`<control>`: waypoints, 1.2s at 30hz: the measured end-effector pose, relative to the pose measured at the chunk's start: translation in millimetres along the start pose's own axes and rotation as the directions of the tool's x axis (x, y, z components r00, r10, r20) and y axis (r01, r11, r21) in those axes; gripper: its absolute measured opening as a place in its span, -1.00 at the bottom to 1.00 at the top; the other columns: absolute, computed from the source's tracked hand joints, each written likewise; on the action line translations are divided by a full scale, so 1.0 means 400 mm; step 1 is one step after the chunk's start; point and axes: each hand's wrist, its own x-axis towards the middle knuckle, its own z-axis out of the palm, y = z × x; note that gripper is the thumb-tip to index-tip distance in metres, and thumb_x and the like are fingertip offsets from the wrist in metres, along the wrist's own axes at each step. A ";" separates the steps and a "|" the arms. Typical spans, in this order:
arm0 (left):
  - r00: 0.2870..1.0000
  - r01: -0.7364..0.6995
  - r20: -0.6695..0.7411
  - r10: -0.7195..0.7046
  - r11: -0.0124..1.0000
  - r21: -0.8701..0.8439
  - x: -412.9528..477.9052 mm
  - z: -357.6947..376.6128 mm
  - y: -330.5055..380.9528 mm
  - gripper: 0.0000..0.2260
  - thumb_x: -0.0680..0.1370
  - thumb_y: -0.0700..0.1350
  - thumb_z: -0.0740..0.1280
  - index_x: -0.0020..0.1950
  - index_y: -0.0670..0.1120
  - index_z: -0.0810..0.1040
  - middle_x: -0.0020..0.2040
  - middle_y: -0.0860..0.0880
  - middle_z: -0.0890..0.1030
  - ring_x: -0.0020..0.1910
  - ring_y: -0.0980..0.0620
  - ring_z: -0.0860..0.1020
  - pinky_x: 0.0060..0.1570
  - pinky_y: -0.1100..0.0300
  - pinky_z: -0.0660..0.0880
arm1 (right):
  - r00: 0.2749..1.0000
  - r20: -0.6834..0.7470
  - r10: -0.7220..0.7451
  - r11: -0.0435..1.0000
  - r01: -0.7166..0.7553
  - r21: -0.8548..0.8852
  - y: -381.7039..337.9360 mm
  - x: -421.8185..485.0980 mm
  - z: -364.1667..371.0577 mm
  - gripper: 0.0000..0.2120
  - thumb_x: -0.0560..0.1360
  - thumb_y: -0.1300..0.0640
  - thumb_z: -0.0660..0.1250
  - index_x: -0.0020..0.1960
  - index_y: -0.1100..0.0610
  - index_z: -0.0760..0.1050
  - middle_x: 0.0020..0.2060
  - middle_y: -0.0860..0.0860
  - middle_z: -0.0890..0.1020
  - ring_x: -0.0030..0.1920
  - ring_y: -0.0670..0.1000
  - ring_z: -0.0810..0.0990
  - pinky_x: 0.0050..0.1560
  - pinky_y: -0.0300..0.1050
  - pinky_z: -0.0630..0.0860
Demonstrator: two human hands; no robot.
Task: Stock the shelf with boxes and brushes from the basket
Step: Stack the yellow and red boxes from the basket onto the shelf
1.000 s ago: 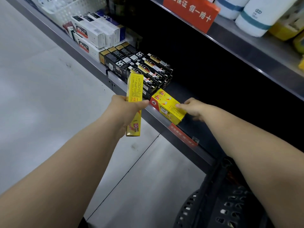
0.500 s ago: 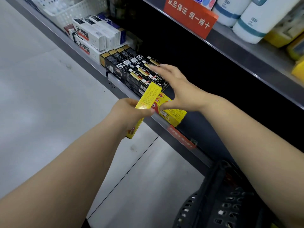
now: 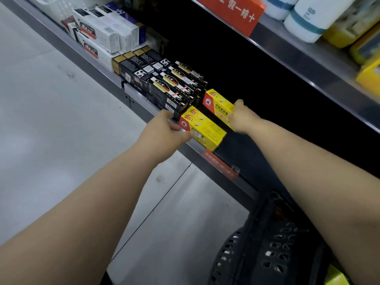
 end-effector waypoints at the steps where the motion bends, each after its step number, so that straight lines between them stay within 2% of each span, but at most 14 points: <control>1: 1.000 -0.009 0.013 0.009 1.000 0.005 0.000 0.005 0.002 -0.43 0.47 0.02 0.41 0.41 -0.09 0.30 0.06 0.05 0.54 -0.09 0.09 0.53 -0.27 0.33 0.43 | 1.000 -0.011 0.019 1.000 -0.019 -0.018 0.001 0.012 0.015 -0.53 0.58 0.22 0.18 0.43 0.22 0.12 0.27 0.24 0.40 0.26 0.25 0.41 0.04 0.00 0.38; 4: 0.997 -0.045 0.058 0.043 0.999 0.028 0.003 0.021 0.004 -0.56 0.49 0.01 0.39 0.31 -0.07 0.40 0.00 0.07 0.57 -0.04 0.06 0.54 -0.27 0.33 0.42 | 0.999 -0.010 0.038 0.999 -0.038 -0.001 -0.007 0.043 0.055 -0.59 0.59 0.14 0.18 0.41 0.05 0.21 0.30 0.21 0.32 0.28 0.23 0.32 0.16 0.07 0.37; 7: 0.995 -0.056 0.088 0.053 0.997 0.043 0.005 0.029 0.006 -0.65 0.50 0.00 0.38 0.23 -0.08 0.46 0.02 0.05 0.59 -0.04 0.07 0.55 -0.27 0.36 0.41 | 0.995 0.099 0.023 0.996 -0.031 0.078 -0.013 0.061 0.091 -0.56 0.58 0.14 0.16 0.44 -0.06 0.21 0.30 0.20 0.29 0.23 0.24 0.40 0.21 0.05 0.42; 11: 0.991 -0.080 0.114 0.073 0.995 0.057 0.000 0.033 0.019 -0.70 0.51 -0.03 0.37 0.20 -0.09 0.50 -0.01 0.04 0.59 -0.05 0.06 0.56 -0.19 0.35 0.43 | 0.974 0.220 -0.057 0.996 0.042 0.075 -0.009 0.054 0.113 -0.36 0.57 0.26 0.13 0.54 -0.07 -0.04 0.41 0.15 0.20 0.28 0.19 0.40 0.21 -0.06 0.37; 13: 0.988 -0.095 0.129 0.086 0.994 0.060 -0.009 0.037 0.030 -0.72 0.52 -0.04 0.37 0.19 -0.09 0.50 -0.02 0.05 0.60 -0.04 0.05 0.57 -0.12 0.28 0.47 | 0.961 0.272 -0.056 0.998 0.051 0.027 -0.018 0.044 0.113 -0.29 0.56 0.29 0.15 0.54 -0.03 -0.16 0.50 0.10 0.08 0.37 0.16 0.33 0.27 -0.07 0.33; 15: 0.985 -0.105 0.142 0.097 0.993 0.053 -0.019 0.041 0.040 -0.74 0.52 -0.05 0.37 0.17 -0.09 0.51 0.00 0.03 0.62 -0.04 0.04 0.58 -0.09 0.23 0.48 | 0.954 0.295 -0.055 0.997 0.068 -0.033 -0.032 0.028 0.103 -0.26 0.53 0.34 0.15 0.54 0.04 -0.18 0.53 0.09 -0.01 0.45 0.15 0.21 0.37 -0.05 0.26; 17: 0.982 -0.121 0.151 0.112 0.992 0.048 -0.031 0.044 0.052 -0.77 0.51 -0.06 0.37 0.14 -0.08 0.52 0.00 0.02 0.62 -0.06 0.04 0.58 -0.11 0.25 0.48 | 0.957 0.274 -0.097 0.989 0.123 -0.081 -0.043 0.010 0.072 -0.31 0.52 0.34 0.16 0.54 0.09 -0.06 0.51 0.13 0.06 0.45 0.16 0.21 0.38 -0.05 0.28; 21: 0.959 -0.205 0.203 0.196 0.978 0.027 -0.075 0.050 0.092 -0.83 0.49 -0.01 0.39 0.05 0.02 0.52 -0.03 0.08 0.60 -0.06 0.07 0.58 -0.09 0.19 0.49 | 0.927 0.281 -0.248 0.956 0.282 -0.084 -0.057 -0.077 -0.062 -0.58 0.56 0.14 0.24 0.40 0.12 0.31 0.33 0.12 0.40 0.24 0.12 0.46 0.12 -0.11 0.41; 23: 0.931 -0.272 0.256 0.258 0.962 0.018 -0.109 0.062 0.117 -0.84 0.48 -0.01 0.40 0.03 0.03 0.53 -0.02 0.10 0.60 -0.05 0.08 0.58 -0.02 0.16 0.51 | 0.910 0.275 -0.311 0.945 0.328 -0.015 -0.043 -0.152 -0.134 -0.64 0.54 0.09 0.26 0.32 0.12 0.41 0.26 0.10 0.48 0.18 0.08 0.49 0.08 -0.13 0.41; 25: 0.894 -0.345 0.315 0.319 0.938 0.029 -0.148 0.082 0.138 -0.82 0.48 -0.01 0.40 0.04 0.01 0.55 -0.01 0.09 0.61 -0.01 0.11 0.58 0.05 0.21 0.50 | 0.909 0.242 -0.340 0.940 0.328 0.089 -0.006 -0.242 -0.191 -0.70 0.51 0.12 0.28 0.23 0.12 0.48 0.18 0.08 0.55 0.14 0.07 0.52 0.10 -0.13 0.43; 27: 0.853 -0.430 0.363 0.376 0.899 0.080 -0.187 0.106 0.159 -0.81 0.49 0.01 0.39 0.07 0.01 0.56 0.03 0.10 0.61 0.03 0.16 0.55 0.07 0.31 0.44 | 0.921 0.188 -0.341 0.935 0.312 0.167 0.049 -0.338 -0.233 -0.77 0.51 0.15 0.27 0.16 0.11 0.52 0.10 0.05 0.60 0.11 0.04 0.54 0.14 -0.07 0.46; 29: 0.815 -0.514 0.386 0.432 0.847 0.137 -0.225 0.132 0.180 -0.79 0.49 0.02 0.38 0.10 0.01 0.57 0.05 0.11 0.60 0.07 0.17 0.53 0.08 0.31 0.41 | 0.942 0.118 -0.315 0.934 0.285 0.217 0.114 -0.435 -0.265 -0.81 0.53 0.14 0.26 0.13 0.08 0.53 0.07 0.00 0.61 0.08 -0.01 0.55 0.15 -0.07 0.46; 33: 0.697 -0.666 0.454 0.555 0.735 0.123 -0.308 0.200 0.221 -0.78 0.49 0.03 0.38 0.11 0.04 0.58 0.06 0.13 0.58 0.07 0.17 0.52 0.12 0.23 0.43 | 0.963 -0.021 -0.269 0.873 0.253 0.418 0.250 -0.638 -0.299 -0.87 0.53 0.15 0.30 0.07 0.05 0.54 -0.04 -0.06 0.62 -0.02 -0.09 0.57 0.05 -0.20 0.48; 36: 0.573 -0.765 0.558 0.600 0.637 0.100 -0.366 0.253 0.232 -0.78 0.50 0.02 0.37 0.12 0.05 0.57 0.06 0.14 0.58 0.05 0.25 0.48 0.04 0.38 0.36 | 0.975 -0.066 -0.212 0.830 0.215 0.514 0.347 -0.763 -0.272 -0.88 0.51 0.22 0.32 0.01 0.07 0.56 -0.13 -0.09 0.63 -0.11 -0.17 0.57 -0.07 -0.39 0.42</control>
